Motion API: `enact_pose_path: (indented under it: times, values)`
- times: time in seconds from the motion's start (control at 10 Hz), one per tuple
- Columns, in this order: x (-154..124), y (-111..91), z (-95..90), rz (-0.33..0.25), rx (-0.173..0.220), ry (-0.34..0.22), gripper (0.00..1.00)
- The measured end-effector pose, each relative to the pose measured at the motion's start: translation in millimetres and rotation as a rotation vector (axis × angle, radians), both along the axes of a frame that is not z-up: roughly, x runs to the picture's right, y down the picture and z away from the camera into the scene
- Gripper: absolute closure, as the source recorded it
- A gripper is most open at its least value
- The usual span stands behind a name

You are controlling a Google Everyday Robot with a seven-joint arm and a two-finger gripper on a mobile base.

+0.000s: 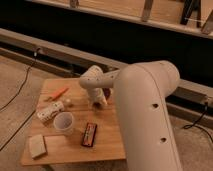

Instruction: Push the ceramic bowl across the table

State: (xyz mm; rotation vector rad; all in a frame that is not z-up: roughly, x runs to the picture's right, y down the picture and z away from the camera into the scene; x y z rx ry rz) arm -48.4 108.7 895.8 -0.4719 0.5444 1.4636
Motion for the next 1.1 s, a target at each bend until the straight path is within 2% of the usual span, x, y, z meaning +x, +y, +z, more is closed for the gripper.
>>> enact_pose_path:
  times: [0.6,0.9,1.1]
  values:
    - [2,-29,7.1,-0.020,0.053,0.017,0.35]
    - [0,-32,7.2,-0.027,0.052,0.013,0.35]
    - [-1,-28,7.4,-0.024,0.035,0.014,0.35]
